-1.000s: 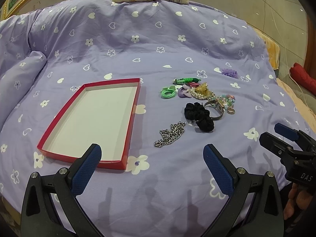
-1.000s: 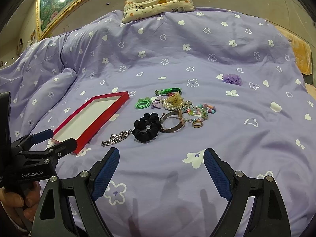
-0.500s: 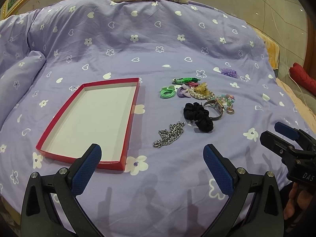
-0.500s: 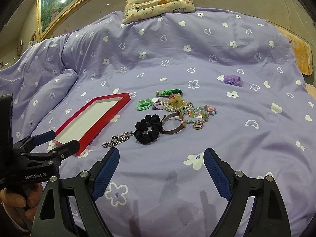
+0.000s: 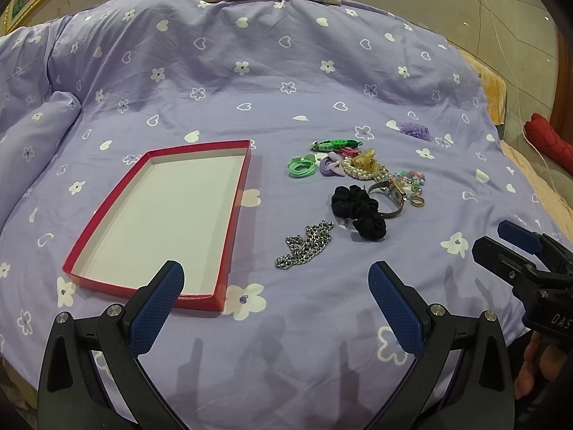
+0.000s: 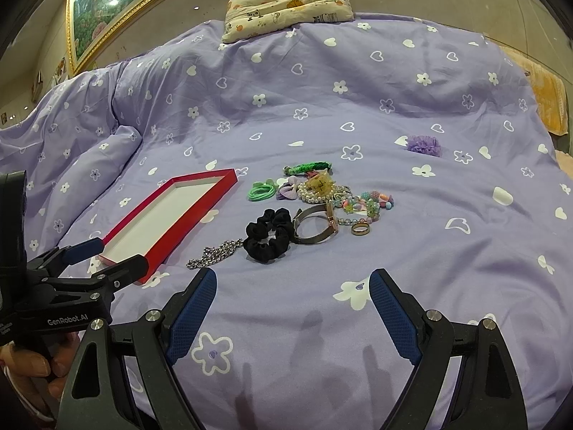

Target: Organize jewelry

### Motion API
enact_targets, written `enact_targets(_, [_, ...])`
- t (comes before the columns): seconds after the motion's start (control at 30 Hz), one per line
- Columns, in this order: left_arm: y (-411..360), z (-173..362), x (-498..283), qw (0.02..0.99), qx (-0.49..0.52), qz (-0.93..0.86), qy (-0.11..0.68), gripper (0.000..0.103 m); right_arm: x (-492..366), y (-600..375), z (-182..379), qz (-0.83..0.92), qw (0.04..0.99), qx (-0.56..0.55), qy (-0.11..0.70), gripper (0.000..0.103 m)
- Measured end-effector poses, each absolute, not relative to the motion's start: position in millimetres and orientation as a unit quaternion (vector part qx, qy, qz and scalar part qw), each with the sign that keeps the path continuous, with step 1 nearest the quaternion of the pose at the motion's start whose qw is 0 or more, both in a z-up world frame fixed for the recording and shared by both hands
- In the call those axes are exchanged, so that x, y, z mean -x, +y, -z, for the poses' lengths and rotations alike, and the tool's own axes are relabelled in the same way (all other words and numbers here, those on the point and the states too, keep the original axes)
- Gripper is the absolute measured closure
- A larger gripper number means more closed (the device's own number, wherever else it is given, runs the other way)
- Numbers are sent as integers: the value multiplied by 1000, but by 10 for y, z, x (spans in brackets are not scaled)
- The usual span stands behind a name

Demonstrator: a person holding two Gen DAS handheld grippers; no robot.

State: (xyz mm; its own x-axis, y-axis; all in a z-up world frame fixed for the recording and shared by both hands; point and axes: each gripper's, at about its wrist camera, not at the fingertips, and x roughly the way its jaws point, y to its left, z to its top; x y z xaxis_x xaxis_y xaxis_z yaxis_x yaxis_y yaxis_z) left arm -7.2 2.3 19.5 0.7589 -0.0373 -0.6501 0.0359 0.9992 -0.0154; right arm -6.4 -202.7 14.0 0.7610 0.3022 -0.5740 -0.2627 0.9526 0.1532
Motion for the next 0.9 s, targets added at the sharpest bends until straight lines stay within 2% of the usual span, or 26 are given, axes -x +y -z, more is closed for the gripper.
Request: enact_targets(0.9, [-112,-159,-177,927,11,52,371,1,-129,-2163,-120,-148,933,-44,325,15])
